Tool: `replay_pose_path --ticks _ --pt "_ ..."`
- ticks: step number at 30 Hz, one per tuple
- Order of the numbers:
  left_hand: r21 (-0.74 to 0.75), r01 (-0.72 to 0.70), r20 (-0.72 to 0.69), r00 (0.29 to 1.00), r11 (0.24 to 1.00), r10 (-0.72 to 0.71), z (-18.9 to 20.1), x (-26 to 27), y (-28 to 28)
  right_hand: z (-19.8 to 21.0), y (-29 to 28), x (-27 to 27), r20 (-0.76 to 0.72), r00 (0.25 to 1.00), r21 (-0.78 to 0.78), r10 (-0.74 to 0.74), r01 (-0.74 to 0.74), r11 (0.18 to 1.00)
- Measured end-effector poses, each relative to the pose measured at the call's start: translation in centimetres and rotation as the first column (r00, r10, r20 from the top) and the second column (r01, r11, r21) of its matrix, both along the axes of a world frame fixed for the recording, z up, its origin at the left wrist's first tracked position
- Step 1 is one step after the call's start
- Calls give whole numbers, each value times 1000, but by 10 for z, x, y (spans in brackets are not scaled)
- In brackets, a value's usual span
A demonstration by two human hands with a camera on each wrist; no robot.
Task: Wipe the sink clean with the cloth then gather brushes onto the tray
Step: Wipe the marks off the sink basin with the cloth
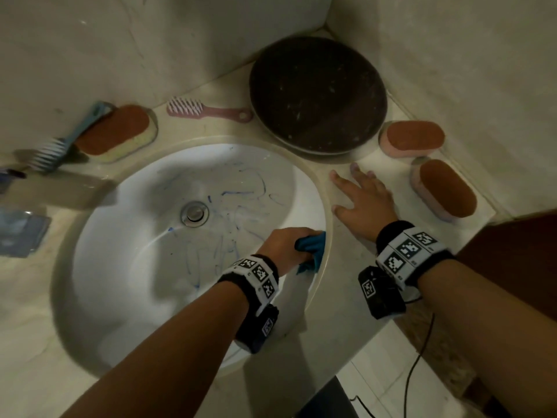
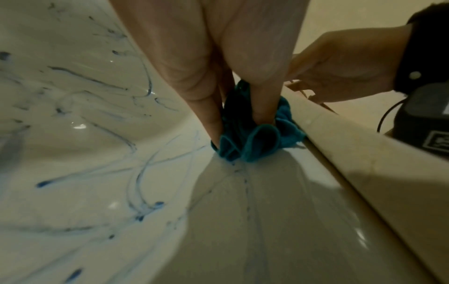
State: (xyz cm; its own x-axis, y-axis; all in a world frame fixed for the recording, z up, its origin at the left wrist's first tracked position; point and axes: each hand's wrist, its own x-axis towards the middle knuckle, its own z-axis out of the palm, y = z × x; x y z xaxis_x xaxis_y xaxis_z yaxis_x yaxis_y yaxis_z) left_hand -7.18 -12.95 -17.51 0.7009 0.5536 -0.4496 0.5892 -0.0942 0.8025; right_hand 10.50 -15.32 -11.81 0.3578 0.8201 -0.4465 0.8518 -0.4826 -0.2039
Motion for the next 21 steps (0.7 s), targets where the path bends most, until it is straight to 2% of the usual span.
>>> replay_pose_path --ticks 4,7,10,12,14,16,19,21 --pt "-37 -45 32 998 998 46 1 0 2 -1 1 1 1 1000 -3 3 -3 1000" --pt "24 -63 -16 998 998 64 1 5 13 -3 1 3 0 1000 -10 7 -7 1000" --pt "17 -104 -23 994 994 104 3 8 15 -5 2 4 18 1000 -11 19 -18 1000" --pt "64 -17 -61 998 998 21 8 5 11 -4 2 4 27 999 -9 20 -19 1000" --pt "103 136 -114 986 985 -124 12 -2 6 -3 2 3 22 1000 -3 17 -17 1000" --pt "71 232 -131 966 970 -221 14 -12 1 -2 2 3 19 1000 -5 15 -15 1000" --pt "45 267 -115 959 963 -261 17 -21 -5 0 3 2 20 1000 -18 15 -15 1000" --pt "93 263 -127 960 960 -251 18 -19 -5 0 3 2 17 1000 -21 11 -11 1000"
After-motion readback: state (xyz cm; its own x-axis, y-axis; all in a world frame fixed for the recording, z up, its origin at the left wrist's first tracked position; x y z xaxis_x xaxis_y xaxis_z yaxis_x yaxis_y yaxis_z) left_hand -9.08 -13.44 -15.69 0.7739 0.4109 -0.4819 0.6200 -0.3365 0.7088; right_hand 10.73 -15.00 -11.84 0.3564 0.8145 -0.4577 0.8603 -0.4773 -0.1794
